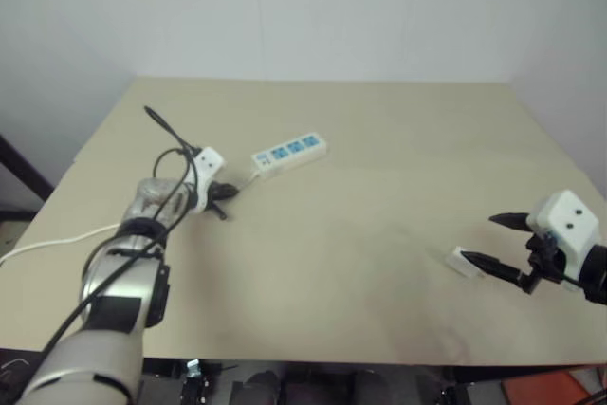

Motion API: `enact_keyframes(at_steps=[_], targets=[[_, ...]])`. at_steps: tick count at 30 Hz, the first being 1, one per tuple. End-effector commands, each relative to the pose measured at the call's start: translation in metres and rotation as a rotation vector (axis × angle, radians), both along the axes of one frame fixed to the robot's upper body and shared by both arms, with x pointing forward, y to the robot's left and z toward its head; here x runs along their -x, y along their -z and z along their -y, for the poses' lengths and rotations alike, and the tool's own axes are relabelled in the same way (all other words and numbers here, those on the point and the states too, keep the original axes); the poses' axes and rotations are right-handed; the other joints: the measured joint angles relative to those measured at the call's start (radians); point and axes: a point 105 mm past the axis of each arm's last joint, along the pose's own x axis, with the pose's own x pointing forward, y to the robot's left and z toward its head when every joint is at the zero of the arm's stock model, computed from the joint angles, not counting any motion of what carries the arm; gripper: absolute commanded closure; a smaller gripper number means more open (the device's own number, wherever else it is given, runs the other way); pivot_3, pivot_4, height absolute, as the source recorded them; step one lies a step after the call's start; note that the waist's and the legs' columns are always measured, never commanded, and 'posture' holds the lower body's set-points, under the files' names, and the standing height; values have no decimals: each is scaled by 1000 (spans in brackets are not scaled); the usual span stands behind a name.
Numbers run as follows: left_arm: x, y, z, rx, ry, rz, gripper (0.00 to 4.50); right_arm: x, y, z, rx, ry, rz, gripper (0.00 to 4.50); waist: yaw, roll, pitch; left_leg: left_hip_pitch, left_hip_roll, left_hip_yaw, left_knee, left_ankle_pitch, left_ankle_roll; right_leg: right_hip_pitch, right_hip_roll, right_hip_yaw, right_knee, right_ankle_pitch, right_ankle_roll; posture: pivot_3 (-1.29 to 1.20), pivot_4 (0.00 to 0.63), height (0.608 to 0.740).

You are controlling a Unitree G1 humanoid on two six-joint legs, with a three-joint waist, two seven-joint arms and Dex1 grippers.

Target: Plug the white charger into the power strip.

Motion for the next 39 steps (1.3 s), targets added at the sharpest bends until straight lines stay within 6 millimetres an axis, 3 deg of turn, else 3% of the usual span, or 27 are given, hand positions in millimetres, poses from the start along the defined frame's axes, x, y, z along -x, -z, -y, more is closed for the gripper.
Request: enact_keyframes(at_steps=[1,5,9,12,16,21,25,30,39], targets=[[26,6,13,60,159,-21,4441,0,0,-1,12,0,21,0,-3,0,0,0,0,0,0,0,0,0,0,0,0,0,0,0,150,740],[75,7,33,87,254,-33,4441,-2,3,-2,12,0,17,0,-10,1,0,-1,1,0,0,2,-4,-2,0,3,0,0,-1,0,150,740],[118,11,39,83,240,-75,4441,-8,4,-4,11,-6,23,0,-6,1,-1,-1,1,0,-1,-1,1,-3,0,6,0,0,-1,0,150,740],[138,8,31,81,192,-80,4441,-13,5,-4,14,-9,31,0,1,3,-1,1,1,1,-1,-1,1,-2,1,6,1,0,-1,0,150,740],[149,6,18,112,129,-87,4441,-17,7,-6,8,-20,37,0,5,3,-1,1,2,1,-2,-1,1,-3,2,6,1,0,-1,0,150,740],[137,3,1,52,63,53,3021,-23,11,-8,18,-33,39,0,7,3,-1,-1,2,2,-3,0,0,-6,2,8,0,0,-2,0,150,740],[137,-24,9,154,143,221,1782,-21,10,-8,12,-45,39,0,7,3,-1,-2,2,2,-3,0,0,-6,2,8,0,0,-2,0,150,740],[137,-37,13,276,153,342,157,-20,8,-4,23,-30,47,0,7,3,-1,-5,2,4,-3,3,-5,-11,2,9,1,1,-3,0,150,740],[108,-21,9,348,-5,427,40,-18,0,2,23,3,80,0,7,2,-1,-5,1,5,-2,1,-3,-11,2,10,1,1,-4,0,150,740]])
